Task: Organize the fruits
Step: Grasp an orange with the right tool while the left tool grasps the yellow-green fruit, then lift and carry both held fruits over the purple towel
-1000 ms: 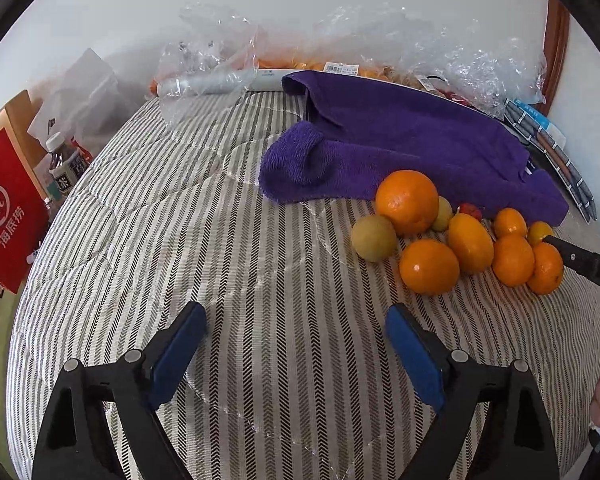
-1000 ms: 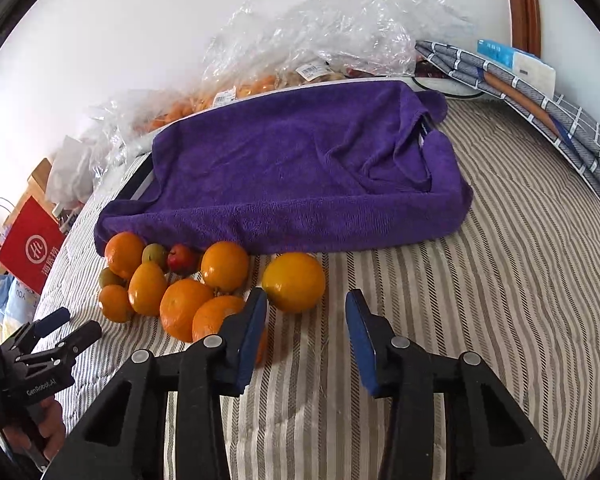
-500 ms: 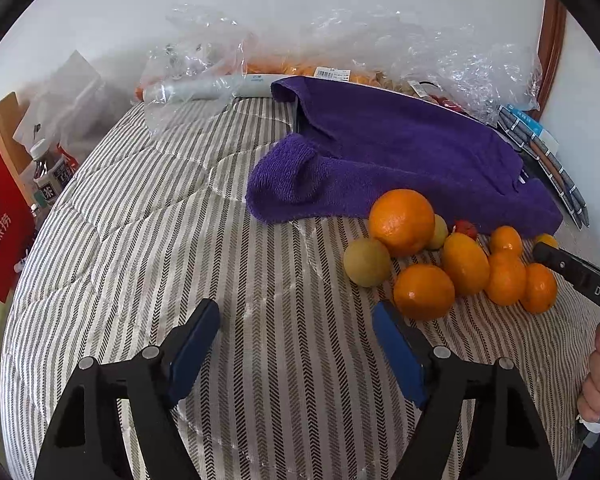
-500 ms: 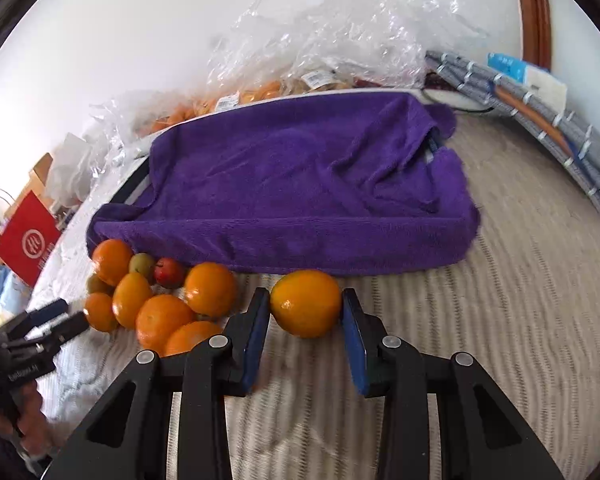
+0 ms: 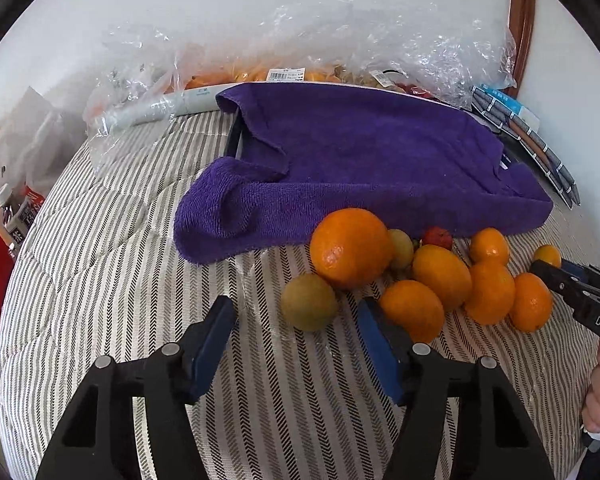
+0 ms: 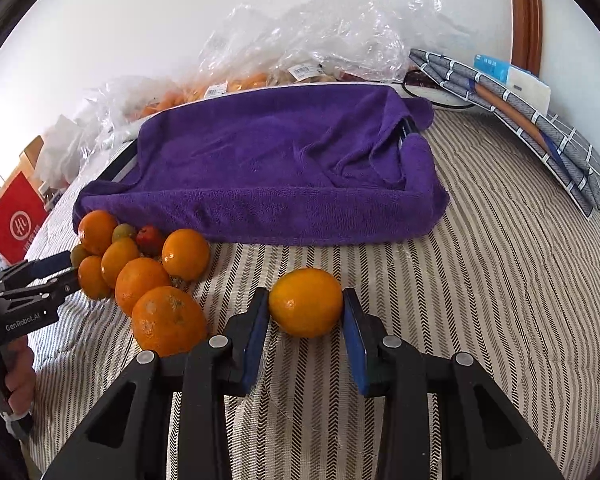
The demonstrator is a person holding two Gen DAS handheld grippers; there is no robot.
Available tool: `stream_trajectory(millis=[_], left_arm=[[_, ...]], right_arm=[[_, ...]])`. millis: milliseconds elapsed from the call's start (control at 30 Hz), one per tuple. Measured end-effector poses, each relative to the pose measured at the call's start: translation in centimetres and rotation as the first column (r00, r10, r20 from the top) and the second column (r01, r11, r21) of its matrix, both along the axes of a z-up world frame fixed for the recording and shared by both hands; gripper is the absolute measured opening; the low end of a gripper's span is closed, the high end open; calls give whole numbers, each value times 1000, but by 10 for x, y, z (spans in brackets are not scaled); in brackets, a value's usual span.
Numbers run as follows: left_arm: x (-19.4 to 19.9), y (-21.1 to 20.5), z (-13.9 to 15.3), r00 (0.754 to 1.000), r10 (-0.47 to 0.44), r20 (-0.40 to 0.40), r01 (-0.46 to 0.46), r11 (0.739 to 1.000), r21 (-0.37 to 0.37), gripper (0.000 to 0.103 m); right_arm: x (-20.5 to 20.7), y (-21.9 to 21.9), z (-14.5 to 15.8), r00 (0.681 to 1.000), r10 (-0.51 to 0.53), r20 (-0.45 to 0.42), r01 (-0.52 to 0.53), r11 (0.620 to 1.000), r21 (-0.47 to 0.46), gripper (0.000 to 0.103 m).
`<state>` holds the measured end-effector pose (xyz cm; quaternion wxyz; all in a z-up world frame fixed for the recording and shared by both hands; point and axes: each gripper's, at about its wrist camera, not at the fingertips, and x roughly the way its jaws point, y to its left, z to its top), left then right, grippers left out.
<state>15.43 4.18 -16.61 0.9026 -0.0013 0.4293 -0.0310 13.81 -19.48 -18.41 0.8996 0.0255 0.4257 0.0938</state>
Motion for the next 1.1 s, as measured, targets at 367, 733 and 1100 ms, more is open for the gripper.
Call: stream_trajectory(millis=[367,733,1100], left_arm=[[0,10,1,1000,-8,12,10,996,-92,47],[-11,16,5,998,-24,63,36,979,-200,26],[-29,15,21,985,3,172,32,979,-201,26]], right_arm=[[0,-3,-1,1000,16,-3,-15,999,37,40],[-4,-9,2,1000,12,27,-14,998,66,35],[-16,-24,12,995,-30,93,19,992,124,35]])
